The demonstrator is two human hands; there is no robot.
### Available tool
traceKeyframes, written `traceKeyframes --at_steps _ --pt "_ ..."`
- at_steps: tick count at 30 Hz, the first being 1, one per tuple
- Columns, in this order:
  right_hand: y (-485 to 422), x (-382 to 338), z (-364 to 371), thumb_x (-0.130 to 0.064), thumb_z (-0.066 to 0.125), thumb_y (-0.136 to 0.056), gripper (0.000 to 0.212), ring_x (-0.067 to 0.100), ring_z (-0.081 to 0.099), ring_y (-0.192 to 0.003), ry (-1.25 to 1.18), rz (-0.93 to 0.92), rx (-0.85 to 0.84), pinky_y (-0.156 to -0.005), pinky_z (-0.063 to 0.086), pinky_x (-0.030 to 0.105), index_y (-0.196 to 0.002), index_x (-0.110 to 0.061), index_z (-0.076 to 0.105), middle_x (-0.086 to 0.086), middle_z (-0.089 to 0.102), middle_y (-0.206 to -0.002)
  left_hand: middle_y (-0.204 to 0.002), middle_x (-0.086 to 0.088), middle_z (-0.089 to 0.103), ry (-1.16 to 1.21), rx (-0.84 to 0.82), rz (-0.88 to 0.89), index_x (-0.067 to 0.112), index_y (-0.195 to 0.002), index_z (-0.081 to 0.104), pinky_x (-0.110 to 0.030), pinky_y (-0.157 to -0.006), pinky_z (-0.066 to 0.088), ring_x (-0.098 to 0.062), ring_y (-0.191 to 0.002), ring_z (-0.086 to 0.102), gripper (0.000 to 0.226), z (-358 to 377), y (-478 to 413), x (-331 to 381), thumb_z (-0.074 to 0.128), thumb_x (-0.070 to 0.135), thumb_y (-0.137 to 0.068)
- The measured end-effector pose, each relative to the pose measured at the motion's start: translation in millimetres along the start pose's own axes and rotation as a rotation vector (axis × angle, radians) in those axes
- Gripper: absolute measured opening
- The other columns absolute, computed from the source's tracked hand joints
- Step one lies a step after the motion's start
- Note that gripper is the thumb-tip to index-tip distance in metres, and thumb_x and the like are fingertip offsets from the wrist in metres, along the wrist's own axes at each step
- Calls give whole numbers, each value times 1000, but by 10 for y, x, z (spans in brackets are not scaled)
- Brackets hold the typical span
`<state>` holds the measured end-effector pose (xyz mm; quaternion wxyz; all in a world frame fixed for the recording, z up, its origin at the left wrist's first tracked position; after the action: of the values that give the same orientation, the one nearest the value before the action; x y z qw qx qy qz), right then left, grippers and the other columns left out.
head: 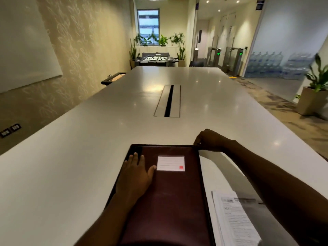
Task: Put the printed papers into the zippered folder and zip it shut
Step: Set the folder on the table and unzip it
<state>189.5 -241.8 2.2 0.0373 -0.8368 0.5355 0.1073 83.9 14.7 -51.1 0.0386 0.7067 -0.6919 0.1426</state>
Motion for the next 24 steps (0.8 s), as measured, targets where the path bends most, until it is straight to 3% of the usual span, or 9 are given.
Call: traceKeyframes --at_steps 4,10,15,18,21,24 --pt "326 106 62 -21 75 -80 11 14 70 -91 -102 95 99 -84 53 32 -89 -20 81 -1 79 -94 -158 -16 17 -20 -8 -20 10 -149 25 -39 -119 9 -27 -147 13 71 42 -24 0 32 57 -96" --pt "769 36 212 -23 75 -80 9 15 70 -86 -166 135 221 -76 50 27 -86 -22 81 -2 79 -90 -157 -18 20 -36 -10 -21 8 -149 26 -41 -119 11 -30 -146 15 70 47 -32 3 30 55 -97" --pt "979 -126 253 -22 61 -88 20 22 67 -94 -21 137 322 -88 46 34 -95 -26 79 -2 78 -98 -156 -24 18 -105 -25 -45 4 -148 25 -47 -119 14 -35 -145 15 69 -81 26 105 32 51 -98" --pt "1011 -171 279 -23 58 -87 21 27 66 -95 -42 180 303 -85 46 34 -96 -24 78 2 76 -98 -155 -22 22 -188 10 61 7 -146 29 -53 -116 18 -36 -144 19 69 -226 226 479 41 51 -95" --pt "1021 -200 309 -21 58 -85 23 29 66 -94 -115 207 253 -79 51 35 -97 -21 78 6 73 -100 -157 -16 20 -73 -65 147 14 -147 29 -54 -116 14 -31 -145 16 84 -156 637 935 43 68 -84" --pt "1061 -211 306 -23 59 -87 22 30 64 -97 -136 227 243 -81 52 36 -98 -21 77 8 70 -104 -161 -13 4 53 -254 81 18 -151 15 -61 -112 -2 -30 -148 -2 118 95 1128 1247 34 90 -60"
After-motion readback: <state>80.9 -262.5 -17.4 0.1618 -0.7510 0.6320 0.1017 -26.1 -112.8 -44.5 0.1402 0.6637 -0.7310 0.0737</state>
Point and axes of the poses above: each hand's wrist, its own y-axis away from the middle knuckle, its own z-axis out of the palm, x = y × z, the point moved 8 cm from there along -y, towards the middle knuckle
